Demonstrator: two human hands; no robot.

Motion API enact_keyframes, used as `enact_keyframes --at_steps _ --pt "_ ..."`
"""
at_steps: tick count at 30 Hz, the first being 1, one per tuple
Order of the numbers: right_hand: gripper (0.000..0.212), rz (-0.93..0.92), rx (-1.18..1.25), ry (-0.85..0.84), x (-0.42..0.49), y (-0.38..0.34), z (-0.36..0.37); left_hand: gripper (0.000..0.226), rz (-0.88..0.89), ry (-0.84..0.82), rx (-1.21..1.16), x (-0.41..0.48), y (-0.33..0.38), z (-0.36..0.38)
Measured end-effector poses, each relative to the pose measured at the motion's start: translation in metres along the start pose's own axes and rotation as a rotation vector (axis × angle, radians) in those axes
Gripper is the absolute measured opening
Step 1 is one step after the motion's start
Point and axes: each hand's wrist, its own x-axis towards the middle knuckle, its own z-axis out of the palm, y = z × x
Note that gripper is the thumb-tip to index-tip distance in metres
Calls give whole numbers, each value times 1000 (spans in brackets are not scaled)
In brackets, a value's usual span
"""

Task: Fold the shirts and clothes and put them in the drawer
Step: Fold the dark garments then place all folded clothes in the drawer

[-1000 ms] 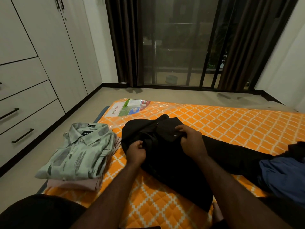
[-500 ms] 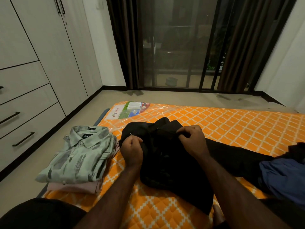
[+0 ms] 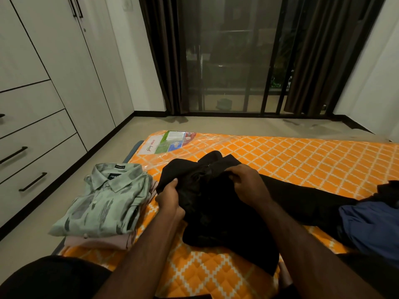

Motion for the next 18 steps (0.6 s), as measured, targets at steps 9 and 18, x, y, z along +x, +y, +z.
enact_keyframes --at_steps 9,18 --pt "25 342 261 387 7 8 -9 68 -87 246 52 -62 -9 14" --pt "20 413 548 463 10 4 -9 52 318 -2 165 -67 20 24"
